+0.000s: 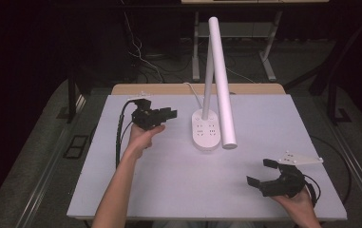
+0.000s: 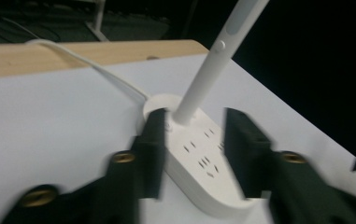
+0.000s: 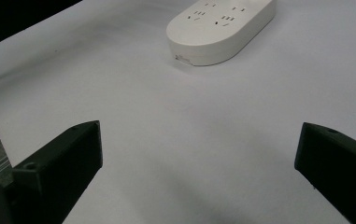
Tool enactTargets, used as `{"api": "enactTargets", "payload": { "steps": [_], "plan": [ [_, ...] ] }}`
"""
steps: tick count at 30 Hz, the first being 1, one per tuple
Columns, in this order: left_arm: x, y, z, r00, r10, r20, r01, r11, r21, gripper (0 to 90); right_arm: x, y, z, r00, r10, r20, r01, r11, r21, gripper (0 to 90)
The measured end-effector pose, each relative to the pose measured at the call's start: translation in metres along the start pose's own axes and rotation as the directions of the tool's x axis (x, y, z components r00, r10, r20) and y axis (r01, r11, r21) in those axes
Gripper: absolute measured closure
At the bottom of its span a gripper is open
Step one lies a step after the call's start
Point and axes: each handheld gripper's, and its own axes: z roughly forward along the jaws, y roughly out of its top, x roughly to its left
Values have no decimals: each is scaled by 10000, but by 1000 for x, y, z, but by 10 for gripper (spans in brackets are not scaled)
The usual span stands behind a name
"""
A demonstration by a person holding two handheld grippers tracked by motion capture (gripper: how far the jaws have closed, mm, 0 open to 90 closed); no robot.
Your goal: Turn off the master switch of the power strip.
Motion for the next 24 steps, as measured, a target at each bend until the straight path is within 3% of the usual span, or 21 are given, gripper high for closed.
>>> {"api": "enactTargets", "payload": {
  "steps": [4,8,9,24],
  "plan": [
    [-2,-8,-14,9985,63,550,-61,10000,-45,269,0,0,0,10000,12,9,-12,10000,35,4],
    [-7,-15,-21,9990,226,395,-241,9990,377,99,0,0,0,10000,18,21,-18,10000,26,4],
    [-9,-17,-22,9985,240,491,-267,9981,562,14,0,0,0,10000,12,20,-12,10000,22,4],
    [-32,-47,-59,9941,1059,253,-1070,9931,475,0,0,0,0,10000,-37,54,37,10000,-10,4]
  ]
}}
